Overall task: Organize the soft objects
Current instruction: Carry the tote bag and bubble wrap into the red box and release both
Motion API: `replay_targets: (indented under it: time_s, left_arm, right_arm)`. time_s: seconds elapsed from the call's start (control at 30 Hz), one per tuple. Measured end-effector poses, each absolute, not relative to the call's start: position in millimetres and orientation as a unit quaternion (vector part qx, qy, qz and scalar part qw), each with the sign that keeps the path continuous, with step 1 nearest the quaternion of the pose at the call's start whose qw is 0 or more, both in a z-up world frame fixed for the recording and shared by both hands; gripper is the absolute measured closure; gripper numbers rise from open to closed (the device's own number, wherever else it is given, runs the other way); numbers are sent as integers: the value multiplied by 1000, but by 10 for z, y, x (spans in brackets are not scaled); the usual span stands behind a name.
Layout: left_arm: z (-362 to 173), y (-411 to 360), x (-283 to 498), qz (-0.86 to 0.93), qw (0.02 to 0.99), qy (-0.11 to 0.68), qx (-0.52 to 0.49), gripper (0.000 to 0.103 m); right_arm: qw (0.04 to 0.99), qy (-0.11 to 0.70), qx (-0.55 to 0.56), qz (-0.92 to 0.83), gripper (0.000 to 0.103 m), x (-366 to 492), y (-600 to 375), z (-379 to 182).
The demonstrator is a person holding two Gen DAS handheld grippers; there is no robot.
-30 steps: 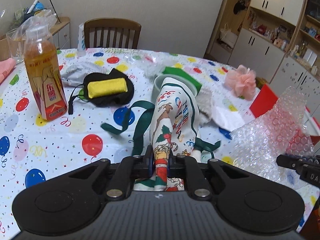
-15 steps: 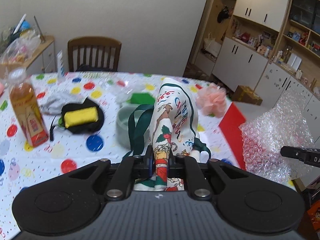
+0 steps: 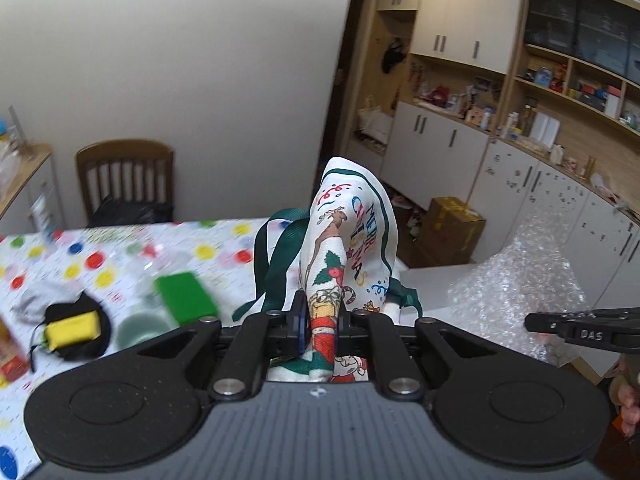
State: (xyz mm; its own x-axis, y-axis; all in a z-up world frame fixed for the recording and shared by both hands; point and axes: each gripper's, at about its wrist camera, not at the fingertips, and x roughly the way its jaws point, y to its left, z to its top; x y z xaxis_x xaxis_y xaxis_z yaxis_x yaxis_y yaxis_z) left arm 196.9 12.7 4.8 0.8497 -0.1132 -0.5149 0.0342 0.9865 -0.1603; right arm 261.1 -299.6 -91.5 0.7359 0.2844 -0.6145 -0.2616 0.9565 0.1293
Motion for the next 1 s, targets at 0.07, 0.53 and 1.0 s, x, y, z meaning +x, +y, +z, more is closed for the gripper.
replay_targets:
  time_s: [0.07,0.53,1.0]
  left_arm:
    - [99,-59,2088,-48,959,270,-70,92]
    - [198,-1153,2747,-101,958,263,-51,92]
    - [-570,-1828,3179,-107,946,305,5,92]
  right_arm:
    - [931,335,22,143,97,2686,-3128,-917]
    - [932,349,14,100,97,3092,-3812,-1080]
    - [916,385,-58,98,97,3561,-3854,-1524]
